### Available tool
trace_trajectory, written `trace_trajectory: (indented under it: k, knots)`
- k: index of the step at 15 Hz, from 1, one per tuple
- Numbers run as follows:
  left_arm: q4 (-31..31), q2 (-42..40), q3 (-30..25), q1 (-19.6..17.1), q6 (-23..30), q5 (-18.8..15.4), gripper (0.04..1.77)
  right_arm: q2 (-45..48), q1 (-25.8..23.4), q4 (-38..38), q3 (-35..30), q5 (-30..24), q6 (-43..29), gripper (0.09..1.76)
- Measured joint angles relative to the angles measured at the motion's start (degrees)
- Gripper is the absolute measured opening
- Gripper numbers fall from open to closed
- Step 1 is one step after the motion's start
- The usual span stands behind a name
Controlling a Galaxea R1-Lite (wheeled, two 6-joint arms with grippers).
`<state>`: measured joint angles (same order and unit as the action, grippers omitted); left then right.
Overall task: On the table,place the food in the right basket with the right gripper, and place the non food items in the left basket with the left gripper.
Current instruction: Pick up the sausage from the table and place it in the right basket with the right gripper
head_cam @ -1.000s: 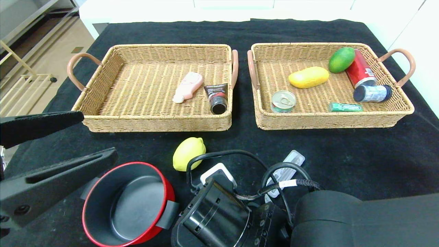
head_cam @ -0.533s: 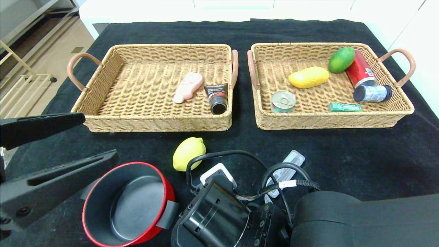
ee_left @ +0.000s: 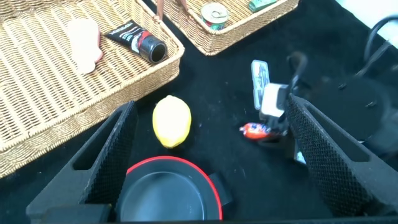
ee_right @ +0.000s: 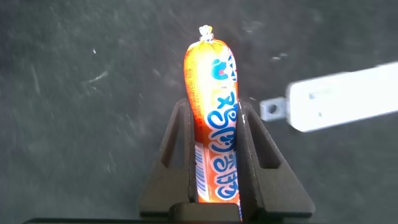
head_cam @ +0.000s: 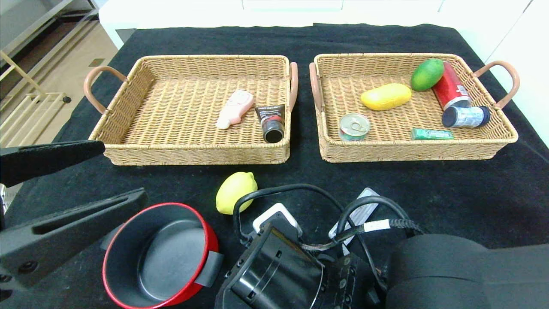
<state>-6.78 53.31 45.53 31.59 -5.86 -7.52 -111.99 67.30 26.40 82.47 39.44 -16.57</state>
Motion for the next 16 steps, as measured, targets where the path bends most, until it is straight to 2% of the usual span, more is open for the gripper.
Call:
trace_trajectory:
  k: [5, 8, 12, 16]
  knots:
    - [-0.02, -0.01, 0.0, 0.0, -0.02, 0.0, 1.72, 4.08, 1.27, 0.82, 0.24, 0.09, -0.11, 0.46]
    - [-0.35, 0.16, -0.28, 0.0, 0.0, 0.02, 1.72, 6.34, 0.17, 0.82, 0.24, 0.15, -0.05, 0.46]
    - [-0.39, 0.44, -0.48, 0.02, -0.02, 0.0, 1.72, 9.96, -4.02, 0.71, 0.33, 0.15, 0.43, 0.46]
    - [-0.63, 1.16, -1.0, 0.05, -0.06, 0.0, 1.72, 12.61, -11.06, 0.09, 1.38, 0.15, 4.96, 0.46]
